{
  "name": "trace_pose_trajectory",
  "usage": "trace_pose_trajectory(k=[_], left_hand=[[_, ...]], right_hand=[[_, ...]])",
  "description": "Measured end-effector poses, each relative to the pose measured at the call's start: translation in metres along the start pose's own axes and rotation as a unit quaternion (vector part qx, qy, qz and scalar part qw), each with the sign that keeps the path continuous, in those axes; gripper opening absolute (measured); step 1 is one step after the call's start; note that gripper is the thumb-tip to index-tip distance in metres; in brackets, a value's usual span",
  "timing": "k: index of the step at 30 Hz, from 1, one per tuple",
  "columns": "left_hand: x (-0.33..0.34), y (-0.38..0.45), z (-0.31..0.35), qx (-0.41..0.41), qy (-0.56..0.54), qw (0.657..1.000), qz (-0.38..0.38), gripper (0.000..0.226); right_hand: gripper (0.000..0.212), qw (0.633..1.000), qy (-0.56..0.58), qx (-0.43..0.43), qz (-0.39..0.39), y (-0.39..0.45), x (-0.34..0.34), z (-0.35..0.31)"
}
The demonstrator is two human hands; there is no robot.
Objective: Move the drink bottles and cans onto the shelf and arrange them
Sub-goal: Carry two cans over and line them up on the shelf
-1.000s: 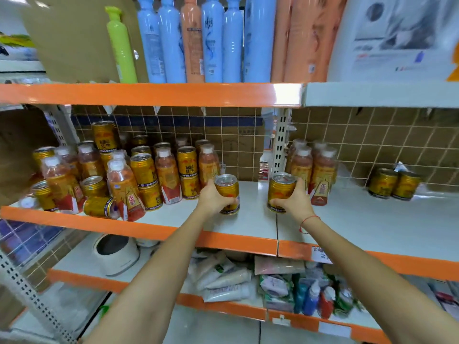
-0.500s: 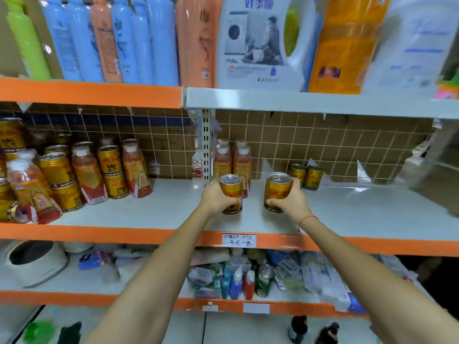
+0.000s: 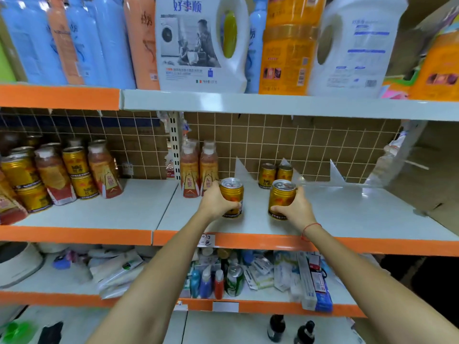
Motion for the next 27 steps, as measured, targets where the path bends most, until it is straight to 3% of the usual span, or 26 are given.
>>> trace_pose_trajectory(k=[12,20,27], left_hand=[[0.031,0.041,0.025,0.028,0.013,0.999,-0.014,0.081],[0.073,0.057,0.055,0.02,-0.008,1.0,-0.021,0.076],[0.11,0.072,0.065,-0.017,-0.022,0.999,0.029,0.076]], right_hand=[[0.083,0.998,0.023,0.032,0.048,0.029,-0.024,0.027],[0.085,0.999,0.022,0.016,0.017,0.072,-0.046,0.054],[0.081,0.999,0.024,-0.018,-0.02,0.098,-0.054,0.079]])
Point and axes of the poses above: each hand's wrist, its own y-axis towards the middle knuckle, its own x-axis out of the palm, z = x × y, the point moved 2 cm from there along y, towards the middle knuckle, and after that the axes turned 6 degrees about -x, right-handed, at the moved point
